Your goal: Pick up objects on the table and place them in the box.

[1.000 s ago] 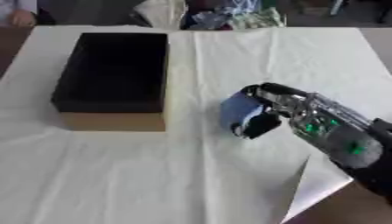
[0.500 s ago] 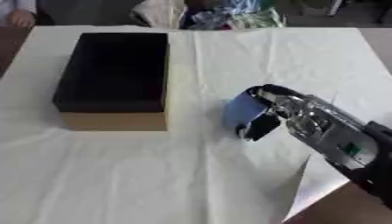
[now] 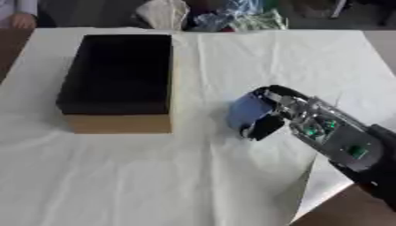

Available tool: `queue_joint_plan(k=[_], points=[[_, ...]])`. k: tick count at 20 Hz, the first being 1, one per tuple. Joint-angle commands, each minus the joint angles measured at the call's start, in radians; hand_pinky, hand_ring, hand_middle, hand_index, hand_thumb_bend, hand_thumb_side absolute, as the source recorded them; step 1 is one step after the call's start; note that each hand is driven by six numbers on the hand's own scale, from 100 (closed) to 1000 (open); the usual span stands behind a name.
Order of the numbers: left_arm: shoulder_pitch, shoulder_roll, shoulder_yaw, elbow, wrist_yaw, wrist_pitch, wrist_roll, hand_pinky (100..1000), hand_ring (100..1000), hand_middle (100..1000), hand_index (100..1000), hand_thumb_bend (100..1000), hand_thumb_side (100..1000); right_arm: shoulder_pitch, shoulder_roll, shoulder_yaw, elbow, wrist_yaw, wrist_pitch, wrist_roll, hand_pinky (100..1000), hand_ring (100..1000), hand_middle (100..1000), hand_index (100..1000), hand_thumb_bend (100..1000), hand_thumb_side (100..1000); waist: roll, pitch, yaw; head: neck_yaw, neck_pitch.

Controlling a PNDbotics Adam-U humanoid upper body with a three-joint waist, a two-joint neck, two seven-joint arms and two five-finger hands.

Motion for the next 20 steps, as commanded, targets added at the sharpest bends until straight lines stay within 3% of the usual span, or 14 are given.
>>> queue_joint_plan(k=[1, 13, 20], points=[[-0.013, 0.017, 0.000, -0.019, 0.001, 0.000, -0.002, 954, 659, 635, 819, 100, 481, -0.016, -0.047, -0.018, -0.040, -0.004, 0.010, -0.001, 615, 615, 656, 920, 100, 100, 0.000, -0.018, 0.000, 0.000, -0.008], [-0.013, 0.021, 0.001, -0.019, 0.001, -0.002, -0.001, 954, 660, 636, 820, 100, 479, -0.073, -0.073, -0.077, -0.136, 0.102, 0.010, 0.072, 626, 610, 657, 908, 100, 100, -0.002, -0.022, -0.003, 0.002, -0.007], [-0.010, 0.024, 0.000, -0.019, 0.003, -0.002, -0.001, 953, 660, 636, 821, 100, 478, -0.208, -0.039, -0.100, -0.188, 0.258, 0.010, 0.218, 632, 607, 660, 907, 100, 100, -0.001, -0.028, -0.005, -0.002, -0.004]])
